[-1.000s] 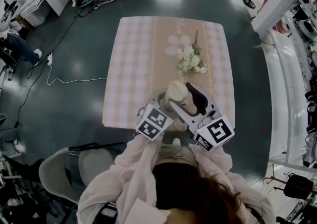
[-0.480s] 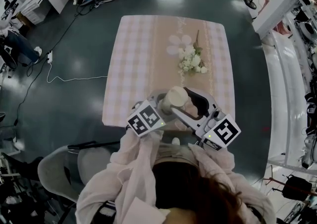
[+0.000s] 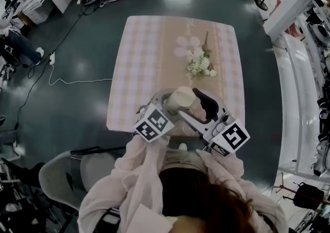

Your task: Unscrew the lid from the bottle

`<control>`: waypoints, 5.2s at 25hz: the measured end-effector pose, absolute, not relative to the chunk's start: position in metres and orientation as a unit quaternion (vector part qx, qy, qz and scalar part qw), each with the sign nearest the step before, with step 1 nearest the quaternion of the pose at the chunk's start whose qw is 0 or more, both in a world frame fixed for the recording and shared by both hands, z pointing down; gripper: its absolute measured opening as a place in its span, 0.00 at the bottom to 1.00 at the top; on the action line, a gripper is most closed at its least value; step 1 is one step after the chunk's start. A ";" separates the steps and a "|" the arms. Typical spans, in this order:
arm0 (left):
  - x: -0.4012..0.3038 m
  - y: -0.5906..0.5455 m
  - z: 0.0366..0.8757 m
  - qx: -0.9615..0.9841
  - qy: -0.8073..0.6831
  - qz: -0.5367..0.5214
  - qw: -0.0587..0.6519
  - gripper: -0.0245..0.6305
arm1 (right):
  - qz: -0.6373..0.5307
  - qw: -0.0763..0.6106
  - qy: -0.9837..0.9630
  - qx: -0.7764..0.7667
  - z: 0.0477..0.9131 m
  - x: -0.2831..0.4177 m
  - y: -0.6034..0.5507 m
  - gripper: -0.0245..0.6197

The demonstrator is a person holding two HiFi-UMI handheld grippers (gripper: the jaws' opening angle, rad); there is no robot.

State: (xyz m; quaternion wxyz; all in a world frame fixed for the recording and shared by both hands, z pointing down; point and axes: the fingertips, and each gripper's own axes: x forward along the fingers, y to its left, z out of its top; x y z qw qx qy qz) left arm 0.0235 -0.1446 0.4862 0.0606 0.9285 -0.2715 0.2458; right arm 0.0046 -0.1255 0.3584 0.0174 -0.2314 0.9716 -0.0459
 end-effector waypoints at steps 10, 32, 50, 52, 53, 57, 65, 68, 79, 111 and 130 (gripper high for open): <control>0.033 -0.151 0.481 0.926 -0.306 0.209 0.074 0.52 | -0.027 0.007 0.961 -0.275 0.359 -0.001 -0.133 0.46; 0.021 -0.163 0.484 0.917 -0.329 0.200 0.100 0.52 | -0.028 -0.009 0.957 -0.287 0.364 -0.009 -0.144 0.53; 0.037 -0.111 0.481 0.970 -0.100 0.215 0.057 0.52 | -0.026 0.014 0.988 -0.154 0.358 -0.008 -0.112 0.47; 0.035 -0.115 0.481 0.968 -0.112 0.217 0.057 0.52 | -0.024 0.014 0.985 -0.169 0.359 -0.007 -0.115 0.47; 0.033 -0.120 0.482 0.966 -0.130 0.216 0.061 0.52 | -0.022 0.016 0.983 -0.183 0.359 -0.005 -0.118 0.48; 0.024 -0.144 0.487 0.948 -0.227 0.208 0.082 0.52 | -0.033 0.020 0.975 -0.221 0.361 -0.003 -0.128 0.53; 0.022 -0.152 0.501 0.919 -0.315 0.222 0.083 0.52 | -0.032 0.001 0.963 -0.266 0.368 -0.013 -0.135 0.53; 0.026 -0.150 0.500 0.921 -0.311 0.220 0.084 0.52 | -0.028 0.002 0.961 -0.275 0.368 -0.011 -0.136 0.46; 0.038 -0.111 0.483 0.961 -0.136 0.234 0.053 0.52 | -0.017 0.035 0.988 -0.152 0.353 -0.005 -0.108 0.48; 0.014 -0.134 0.496 0.933 -0.263 0.238 0.060 0.52 | -0.044 0.009 0.975 -0.217 0.364 -0.018 -0.123 0.46; -0.001 -0.141 0.491 0.934 -0.267 0.212 0.109 0.52 | -0.055 0.013 0.976 -0.209 0.362 -0.016 -0.119 0.52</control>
